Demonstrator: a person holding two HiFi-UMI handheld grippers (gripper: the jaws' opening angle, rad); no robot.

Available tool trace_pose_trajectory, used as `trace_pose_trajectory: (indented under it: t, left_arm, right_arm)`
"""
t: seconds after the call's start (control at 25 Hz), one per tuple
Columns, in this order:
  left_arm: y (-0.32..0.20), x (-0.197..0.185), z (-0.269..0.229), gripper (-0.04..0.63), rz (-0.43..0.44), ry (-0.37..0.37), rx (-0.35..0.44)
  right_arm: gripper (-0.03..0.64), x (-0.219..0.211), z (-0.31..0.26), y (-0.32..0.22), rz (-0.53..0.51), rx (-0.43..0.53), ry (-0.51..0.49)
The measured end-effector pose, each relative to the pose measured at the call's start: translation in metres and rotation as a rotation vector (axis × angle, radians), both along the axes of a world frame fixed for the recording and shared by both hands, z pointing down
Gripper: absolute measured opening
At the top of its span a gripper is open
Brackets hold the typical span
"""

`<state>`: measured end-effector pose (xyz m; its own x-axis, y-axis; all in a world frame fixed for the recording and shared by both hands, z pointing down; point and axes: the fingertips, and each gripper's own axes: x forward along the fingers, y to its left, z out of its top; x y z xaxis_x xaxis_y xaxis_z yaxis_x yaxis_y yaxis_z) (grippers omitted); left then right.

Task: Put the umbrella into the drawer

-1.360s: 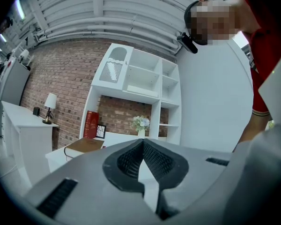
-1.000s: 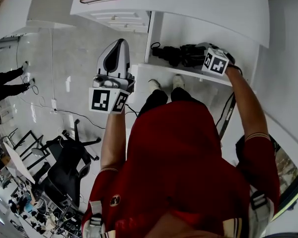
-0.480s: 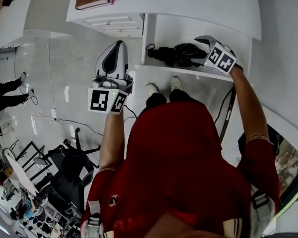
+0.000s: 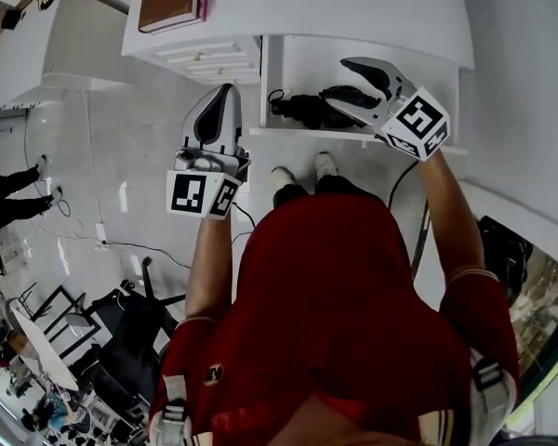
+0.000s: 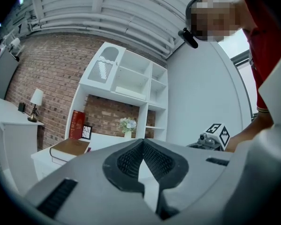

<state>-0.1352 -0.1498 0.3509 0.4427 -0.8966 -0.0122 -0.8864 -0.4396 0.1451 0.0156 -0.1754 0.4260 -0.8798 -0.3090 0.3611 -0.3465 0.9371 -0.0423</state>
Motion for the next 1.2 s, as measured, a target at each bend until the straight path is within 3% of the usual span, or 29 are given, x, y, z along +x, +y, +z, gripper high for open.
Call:
trace_pose_trajectory:
  t: [0.16,0.4,0.8,1.2]
  left_arm:
    - [0.006,0.006,-0.009,0.006,0.023,-0.009,0.013]
    - [0.015,0.019,-0.025,0.006,0.052,-0.021,0.04]
    - [0.028,0.027,-0.044,0.006,0.078,-0.036,0.08]
    - [0.036,0.029,-0.05,0.006,0.079,-0.044,0.092]
  right_arm:
    - [0.207,-0.014,-0.055,0.01,0.043,0.058,-0.176]
    - [0.122,-0.028,-0.1,0.032,0.052,0.143,-0.292]
    - [0.009,-0.028,-0.124,0.046,0.147,0.256,-0.367]
    - [-0.001,-0.03,-0.125,0.053,0.172,0.286,-0.35]
